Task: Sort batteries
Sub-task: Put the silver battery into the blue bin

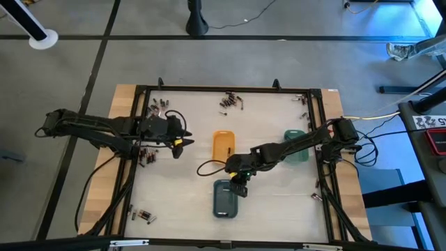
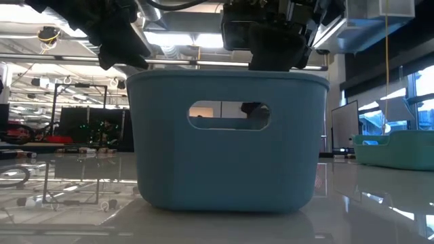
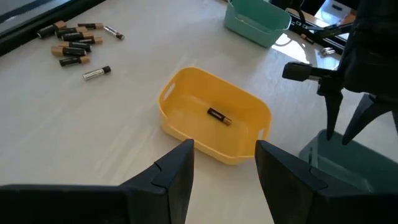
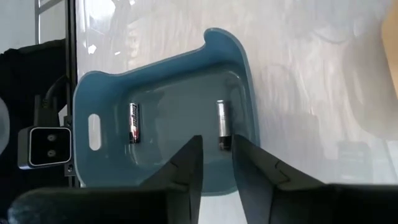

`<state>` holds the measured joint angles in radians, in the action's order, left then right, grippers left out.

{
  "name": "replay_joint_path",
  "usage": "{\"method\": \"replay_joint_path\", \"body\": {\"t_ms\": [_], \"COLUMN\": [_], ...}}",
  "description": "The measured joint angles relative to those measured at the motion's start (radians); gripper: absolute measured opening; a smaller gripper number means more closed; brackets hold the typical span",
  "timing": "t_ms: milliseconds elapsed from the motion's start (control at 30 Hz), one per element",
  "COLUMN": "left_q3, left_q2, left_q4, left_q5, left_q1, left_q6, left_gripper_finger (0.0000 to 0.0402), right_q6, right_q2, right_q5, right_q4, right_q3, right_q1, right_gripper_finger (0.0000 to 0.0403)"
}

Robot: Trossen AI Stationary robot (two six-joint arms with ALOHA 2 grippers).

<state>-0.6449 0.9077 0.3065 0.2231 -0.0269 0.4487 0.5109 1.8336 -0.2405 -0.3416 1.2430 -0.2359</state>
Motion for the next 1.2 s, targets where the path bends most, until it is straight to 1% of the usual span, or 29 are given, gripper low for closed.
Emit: {"method": "replay_joint_path", "body": {"t_ms": [200, 400, 567, 667, 767, 867, 933, 1067, 1200], "left_q3": [0.0, 0.0, 0.0, 0.0, 0.0, 0.0, 0.0, 0.0, 0.0], "left_q2": [0.0, -0.003, -0.003, -0.003, -0.003, -0.002, 0.0, 0.0, 0.019], "left_q4": [0.029, 0.152, 0.227, 0.23, 0.227, 0.226, 0.227, 0.219, 0.14], "left_q5": [-0.031, -0.073, -0.075, -0.075, -0.075, -0.075, -0.104, -0.196, -0.213], "left_q1": [0.0, -0.002, -0.038, -0.077, -0.121, -0.176, -0.232, -0.378, -0.54], "left_q6": [0.043, 0.184, 0.307, 0.36, 0.412, 0.463, 0.494, 0.619, 0.777], "left_gripper_finger": [0.0161, 0.0161, 0.0161, 0.0161, 0.0161, 0.0156, 0.0151, 0.0139, 0.013], "right_q6": [-0.031, -0.093, -0.191, -0.256, -0.288, -0.292, -0.286, -0.276, -0.275], "right_q2": [0.0, -0.013, -0.066, -0.108, -0.152, -0.191, -0.206, -0.213, -0.21], "right_q5": [0.002, 0.014, 0.102, 0.174, 0.247, 0.299, 0.315, 0.336, 0.338], "right_q4": [0.0, -0.03, -0.026, -0.021, -0.05, -0.121, -0.167, -0.209, -0.191], "right_q3": [0.0, -0.002, -0.002, -0.001, -0.001, 0.0, -0.001, -0.001, -0.001], "right_q1": [0.001, 0.001, 0.001, 0.001, 0.001, 0.001, 0.001, 0.001, 0.001], "right_gripper_finger": [0.0089, 0.0089, 0.009, 0.009, 0.009, 0.009, 0.009, 0.009, 0.009]}}
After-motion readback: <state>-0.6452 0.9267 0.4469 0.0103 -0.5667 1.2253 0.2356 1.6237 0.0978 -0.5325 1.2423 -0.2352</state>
